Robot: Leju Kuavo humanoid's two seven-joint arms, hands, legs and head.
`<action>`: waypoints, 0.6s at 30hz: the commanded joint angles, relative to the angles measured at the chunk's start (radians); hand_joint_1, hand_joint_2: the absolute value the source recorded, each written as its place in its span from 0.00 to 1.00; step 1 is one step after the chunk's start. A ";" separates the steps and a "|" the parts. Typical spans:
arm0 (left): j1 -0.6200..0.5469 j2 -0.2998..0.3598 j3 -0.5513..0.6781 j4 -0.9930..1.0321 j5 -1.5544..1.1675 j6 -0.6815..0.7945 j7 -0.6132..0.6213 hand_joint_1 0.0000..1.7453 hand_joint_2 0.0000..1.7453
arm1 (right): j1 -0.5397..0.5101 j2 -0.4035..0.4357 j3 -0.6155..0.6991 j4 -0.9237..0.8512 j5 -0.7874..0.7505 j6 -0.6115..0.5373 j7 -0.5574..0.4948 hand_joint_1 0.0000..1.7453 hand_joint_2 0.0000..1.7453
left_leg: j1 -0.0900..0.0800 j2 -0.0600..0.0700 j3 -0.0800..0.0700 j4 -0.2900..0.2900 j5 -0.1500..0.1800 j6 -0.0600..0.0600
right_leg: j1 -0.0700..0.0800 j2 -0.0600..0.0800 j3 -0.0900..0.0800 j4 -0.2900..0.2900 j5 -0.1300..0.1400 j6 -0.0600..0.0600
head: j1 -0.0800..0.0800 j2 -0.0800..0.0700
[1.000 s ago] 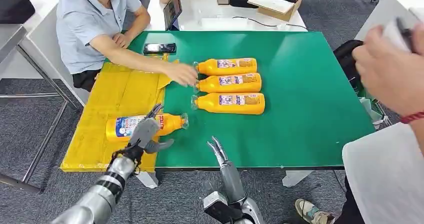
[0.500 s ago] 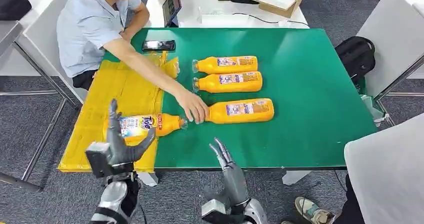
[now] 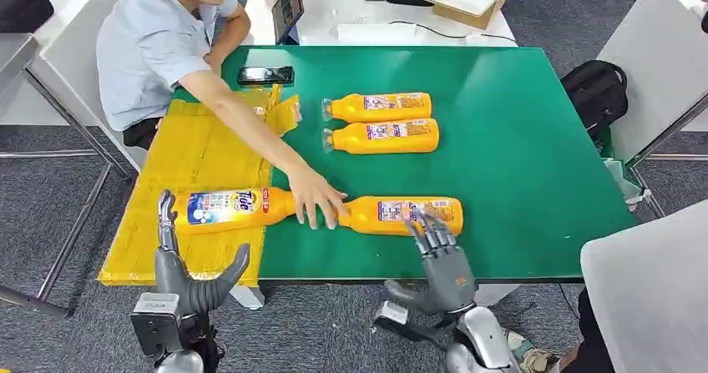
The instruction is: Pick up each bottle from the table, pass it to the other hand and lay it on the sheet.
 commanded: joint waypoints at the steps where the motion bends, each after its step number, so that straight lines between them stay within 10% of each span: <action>1: -0.005 0.041 -0.042 0.019 0.005 -0.006 0.022 0.00 1.00 | -0.074 -0.027 -0.060 0.139 0.004 -0.004 0.064 0.00 1.00 | 0.000 0.001 0.002 -0.001 0.000 -0.001 | 0.000 0.000 0.002 -0.001 0.000 -0.001 | 0.000 0.000; 18: -0.088 0.044 -0.109 0.096 0.012 -0.080 0.047 0.00 1.00 | -0.394 -0.061 0.055 0.581 -0.003 -0.004 0.178 0.00 1.00 | 0.000 0.002 0.003 -0.001 0.000 0.000 | 0.000 0.001 0.002 -0.001 0.001 -0.001 | 0.000 0.000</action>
